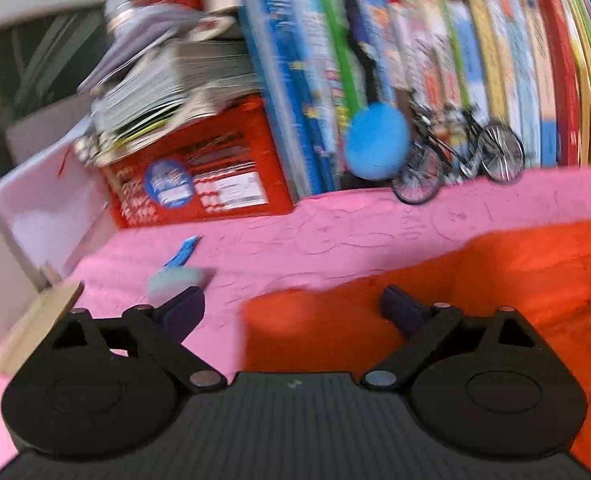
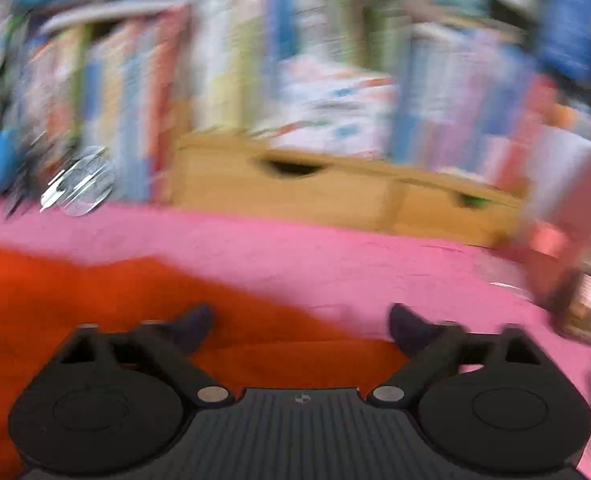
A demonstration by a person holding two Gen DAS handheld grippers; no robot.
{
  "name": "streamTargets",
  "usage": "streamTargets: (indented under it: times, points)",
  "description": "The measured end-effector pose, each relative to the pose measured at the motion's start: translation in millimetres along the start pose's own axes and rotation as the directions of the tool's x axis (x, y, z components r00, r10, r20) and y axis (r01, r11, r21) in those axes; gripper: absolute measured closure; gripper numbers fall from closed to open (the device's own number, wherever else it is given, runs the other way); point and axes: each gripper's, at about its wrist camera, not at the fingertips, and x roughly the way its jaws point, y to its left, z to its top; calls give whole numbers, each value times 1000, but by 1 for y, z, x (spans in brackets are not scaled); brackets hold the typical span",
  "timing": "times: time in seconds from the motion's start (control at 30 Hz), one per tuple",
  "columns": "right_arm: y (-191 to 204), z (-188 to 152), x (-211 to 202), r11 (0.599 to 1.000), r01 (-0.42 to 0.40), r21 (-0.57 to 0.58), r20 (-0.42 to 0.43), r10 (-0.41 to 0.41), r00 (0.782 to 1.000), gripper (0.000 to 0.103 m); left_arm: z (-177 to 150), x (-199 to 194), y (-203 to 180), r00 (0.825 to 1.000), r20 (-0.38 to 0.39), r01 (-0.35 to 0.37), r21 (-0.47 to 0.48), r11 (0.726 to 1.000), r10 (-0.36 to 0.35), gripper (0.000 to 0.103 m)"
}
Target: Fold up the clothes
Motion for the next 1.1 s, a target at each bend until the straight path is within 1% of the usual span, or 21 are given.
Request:
streamTargets:
  times: [0.03,0.07,0.1,0.13,0.17,0.23,0.27,0.3,0.33,0.37,0.47,0.5,0.57,0.67,0.77,0.83,0.9,0.97,1.0,1.07,1.1]
  points:
    - [-13,0,-10,997,-36,72,24,35,999,30,0,-13,8,1000,20,17,-31,999,-17,12]
    - [-24,0,-20,986,-99,136,49,93,994,30,-1,-27,13,998,45,50,-55,997,-48,12]
    - [-29,0,-31,972,-157,175,72,147,987,30,-1,-46,16,991,81,108,-65,992,-102,13]
    - [-30,0,-43,960,-214,179,96,200,975,31,-2,-64,15,981,118,164,-62,985,-156,13]
    - [-26,1,-55,952,-267,152,111,251,961,33,-3,-83,12,967,151,212,-40,976,-204,12]
    - [-14,0,-78,927,-369,69,117,360,926,53,-8,-110,-1,944,190,269,35,962,-271,10]
    - [-7,-3,-86,911,-411,25,102,407,908,57,-11,-118,-8,936,196,283,76,956,-292,10]
    - [1,-6,-93,897,-441,-14,78,441,894,62,-16,-122,-17,934,187,286,115,951,-303,10]
    - [8,-10,-96,885,-463,-43,52,465,884,63,-21,-119,-24,938,168,282,142,949,-303,10]
    - [12,-15,-96,884,-463,-67,32,465,885,63,-27,-112,-28,944,143,275,157,949,-297,10]
    - [22,-28,-93,890,-437,-133,-13,439,898,64,-43,-92,-39,958,70,262,188,946,-279,8]
    - [24,-31,-90,890,-431,-148,-24,432,902,64,-47,-84,-38,958,53,271,169,948,-284,4]
    - [27,-36,-86,891,-418,-178,-45,417,908,64,-48,-75,-34,958,19,283,136,950,-288,1]
    - [34,-42,-81,894,-398,-203,-66,393,917,64,-48,-69,-36,959,-14,283,125,951,-283,0]
    - [43,-47,-80,896,-372,-243,-88,362,928,64,-49,-67,-39,962,-34,272,143,952,-270,0]
    - [53,-50,-77,894,-346,-285,-100,332,938,64,-49,-68,-45,969,-37,247,176,953,-244,0]
    - [62,-50,-73,890,-322,-322,-104,305,947,63,-49,-68,-51,976,-27,217,207,954,-216,0]
    - [65,-50,-74,887,-308,-343,-89,296,951,62,-49,-73,-52,979,-7,201,227,953,-205,0]
    - [58,-50,-81,888,-323,-328,-81,314,946,61,-50,-79,-45,978,1,204,226,953,-209,0]
    - [38,-51,-98,886,-370,-278,-63,368,928,54,-52,-101,-22,970,17,233,203,951,-241,0]
    - [22,-54,-112,881,-398,-256,-47,400,915,42,-56,-115,-6,960,34,266,191,945,-277,0]
